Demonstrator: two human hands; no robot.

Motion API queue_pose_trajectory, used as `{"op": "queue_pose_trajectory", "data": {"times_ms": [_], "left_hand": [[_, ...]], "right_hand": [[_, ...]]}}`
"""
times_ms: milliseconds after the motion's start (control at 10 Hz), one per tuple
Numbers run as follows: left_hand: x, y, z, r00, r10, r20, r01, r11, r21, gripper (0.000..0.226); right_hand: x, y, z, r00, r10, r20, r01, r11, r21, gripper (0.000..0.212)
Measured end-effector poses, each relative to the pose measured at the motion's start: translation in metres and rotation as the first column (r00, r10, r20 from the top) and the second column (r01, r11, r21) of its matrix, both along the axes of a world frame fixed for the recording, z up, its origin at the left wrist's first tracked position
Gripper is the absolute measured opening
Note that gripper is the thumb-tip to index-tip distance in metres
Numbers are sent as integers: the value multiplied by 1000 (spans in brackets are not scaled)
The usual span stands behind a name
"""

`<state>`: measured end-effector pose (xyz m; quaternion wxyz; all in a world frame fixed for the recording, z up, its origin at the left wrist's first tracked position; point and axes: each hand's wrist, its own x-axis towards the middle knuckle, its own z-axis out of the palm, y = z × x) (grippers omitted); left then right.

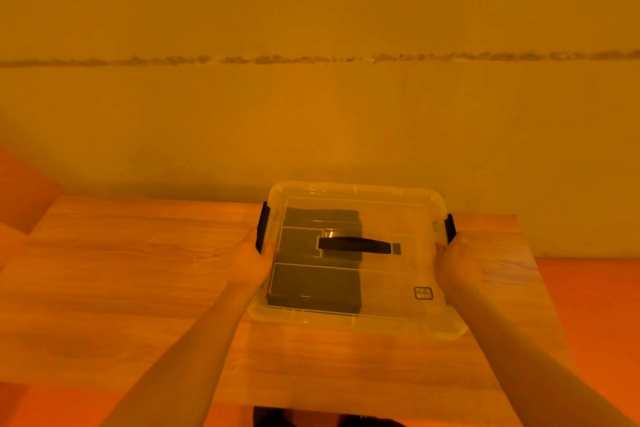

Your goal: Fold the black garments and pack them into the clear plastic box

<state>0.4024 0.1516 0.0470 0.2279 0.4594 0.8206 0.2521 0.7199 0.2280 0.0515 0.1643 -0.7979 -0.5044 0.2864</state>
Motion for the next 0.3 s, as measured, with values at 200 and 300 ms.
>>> {"op": "queue_pose_trajectory", "data": {"times_ms": [200, 300], "left_hand": [[0, 4, 0, 991, -51, -122, 30, 985, -169, 49], [7, 9, 9, 934, -183, -308, 101, 959, -264, 67]], "right_hand": [[-1, 0, -3, 978, 129, 163, -127, 992, -24, 54], [-6, -3, 4, 939, 212, 273, -225, 974, 18, 62]]}}
